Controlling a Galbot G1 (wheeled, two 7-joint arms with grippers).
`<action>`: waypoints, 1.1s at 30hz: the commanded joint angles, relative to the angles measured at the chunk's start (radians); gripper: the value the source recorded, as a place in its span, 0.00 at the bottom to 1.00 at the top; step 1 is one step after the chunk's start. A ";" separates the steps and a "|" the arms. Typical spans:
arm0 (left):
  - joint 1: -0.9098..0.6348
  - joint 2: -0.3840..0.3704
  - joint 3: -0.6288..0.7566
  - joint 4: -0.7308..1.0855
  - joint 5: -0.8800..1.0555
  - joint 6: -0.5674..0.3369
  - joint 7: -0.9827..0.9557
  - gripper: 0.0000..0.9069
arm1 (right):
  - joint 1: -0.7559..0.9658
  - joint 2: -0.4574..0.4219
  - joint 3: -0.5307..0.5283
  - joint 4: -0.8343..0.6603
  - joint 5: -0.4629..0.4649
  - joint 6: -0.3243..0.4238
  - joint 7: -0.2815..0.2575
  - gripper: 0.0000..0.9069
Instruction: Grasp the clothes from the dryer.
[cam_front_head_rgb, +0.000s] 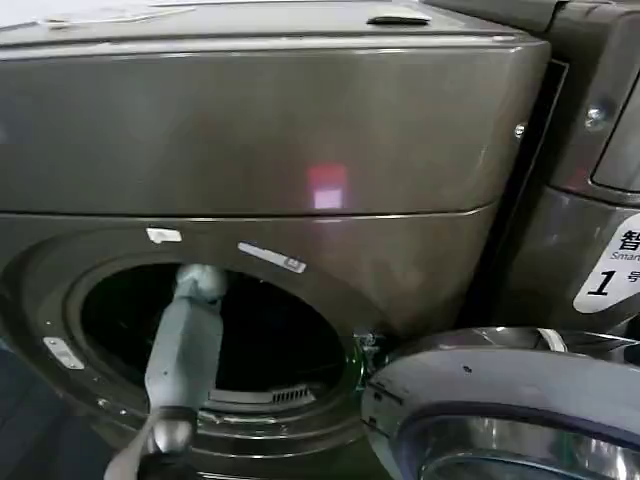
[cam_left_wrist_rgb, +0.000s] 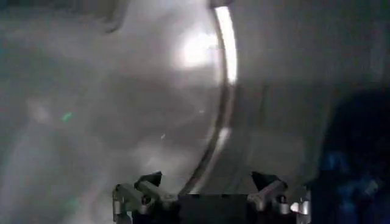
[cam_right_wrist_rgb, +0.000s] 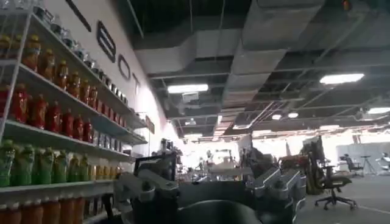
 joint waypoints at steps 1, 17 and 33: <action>-0.093 0.025 0.028 0.076 0.287 -0.330 0.486 1.00 | 0.000 0.002 -0.001 0.003 -0.003 0.002 0.000 1.00; -0.182 0.038 0.109 0.217 0.268 -0.311 0.507 1.00 | 0.006 0.005 -0.002 -0.015 -0.008 0.008 -0.003 1.00; -0.226 0.035 0.118 0.399 0.206 -0.329 0.329 1.00 | 0.009 0.007 -0.008 -0.021 -0.007 0.016 -0.006 1.00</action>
